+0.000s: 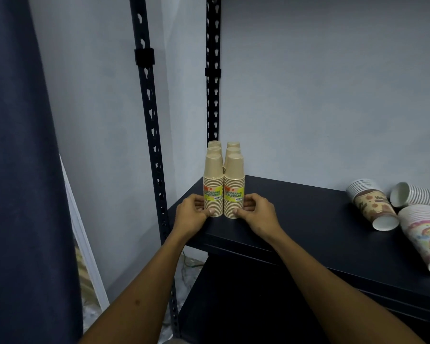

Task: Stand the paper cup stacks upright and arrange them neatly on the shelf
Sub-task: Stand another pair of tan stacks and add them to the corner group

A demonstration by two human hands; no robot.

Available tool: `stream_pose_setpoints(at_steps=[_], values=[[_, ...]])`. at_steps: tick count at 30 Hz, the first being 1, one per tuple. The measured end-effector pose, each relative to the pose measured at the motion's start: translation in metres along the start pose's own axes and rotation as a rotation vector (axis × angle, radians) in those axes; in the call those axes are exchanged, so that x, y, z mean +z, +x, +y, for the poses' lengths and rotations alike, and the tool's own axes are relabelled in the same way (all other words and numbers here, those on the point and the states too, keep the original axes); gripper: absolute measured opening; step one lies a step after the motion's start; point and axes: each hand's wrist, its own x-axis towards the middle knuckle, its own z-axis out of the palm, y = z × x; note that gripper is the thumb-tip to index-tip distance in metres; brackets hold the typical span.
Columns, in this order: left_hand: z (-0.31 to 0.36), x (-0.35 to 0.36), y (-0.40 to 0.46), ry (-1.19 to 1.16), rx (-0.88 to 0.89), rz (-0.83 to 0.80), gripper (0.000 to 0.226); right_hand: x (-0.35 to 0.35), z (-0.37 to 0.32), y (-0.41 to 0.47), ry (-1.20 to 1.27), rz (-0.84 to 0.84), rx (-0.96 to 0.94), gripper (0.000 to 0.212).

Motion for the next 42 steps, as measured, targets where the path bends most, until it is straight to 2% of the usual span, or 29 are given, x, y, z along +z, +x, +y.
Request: stream_pose_setpoints(at_steps=[10,34,42], values=[[-0.0018,0.0013,-0.0008,0.064,0.005,0.010,0.049,-0.0006,0.0004,0.0005,-0.007,-0.018,0.030,0.040],[0.0005,0.0010,-0.0036,0.084,0.002,0.015,0.044,-0.0001,0.0043,0.0017,-0.002,-0.025,0.008,0.039],[0.0033,0.0026,-0.0084,0.177,0.013,0.020,0.051,-0.0009,0.0049,0.0031,-0.011,-0.025,0.016,0.042]])
